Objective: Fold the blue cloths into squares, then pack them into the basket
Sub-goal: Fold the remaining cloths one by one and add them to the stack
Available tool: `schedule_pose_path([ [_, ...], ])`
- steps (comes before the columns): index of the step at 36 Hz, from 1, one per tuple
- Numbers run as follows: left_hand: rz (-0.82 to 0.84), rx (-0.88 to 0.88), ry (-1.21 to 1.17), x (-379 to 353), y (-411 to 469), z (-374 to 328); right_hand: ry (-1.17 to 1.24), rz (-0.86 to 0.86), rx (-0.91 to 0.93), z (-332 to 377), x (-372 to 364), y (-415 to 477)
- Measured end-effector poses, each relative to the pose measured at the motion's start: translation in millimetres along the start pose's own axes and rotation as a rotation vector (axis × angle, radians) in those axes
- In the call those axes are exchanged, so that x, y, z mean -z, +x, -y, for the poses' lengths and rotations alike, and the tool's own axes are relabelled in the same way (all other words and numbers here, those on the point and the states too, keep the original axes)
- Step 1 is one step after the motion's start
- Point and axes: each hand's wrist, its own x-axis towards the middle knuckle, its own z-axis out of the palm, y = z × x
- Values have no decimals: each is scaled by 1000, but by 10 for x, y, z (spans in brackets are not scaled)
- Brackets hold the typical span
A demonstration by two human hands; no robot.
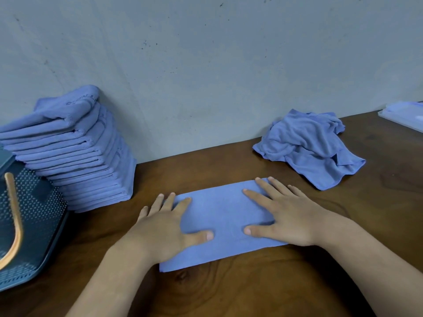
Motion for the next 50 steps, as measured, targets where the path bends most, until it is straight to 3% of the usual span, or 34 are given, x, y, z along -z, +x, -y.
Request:
schedule_pose_path([
  [4,-384,-112,-18,-211,151,-186,0,-240,10,13,-30,58],
  [8,-269,-170,-39,-368,209,-223,125,-420,-36,-82,-151,192],
  [23,-187,-206,46,-316,195,-190,17,-413,-189,-103,-81,236],
  [27,-282,-228,58,-356,155,-269,123,-439,-173,-50,-57,210],
  [31,-307,-407,32,-382,106,-397,359,-502,-128,-39,-46,185],
  [35,-180,-444,12,-403,82,-430,611,-469,-128,-119,27,146],
  [41,-167,-437,65,-391,83,-438,960,-292,-229,-356,140,51],
  [46,-173,-441,62,-396,99,-432,1019,-127,-135,-369,201,-19],
  [50,-162,-437,65,-403,105,-432,935,-120,-47,-263,128,-43],
])
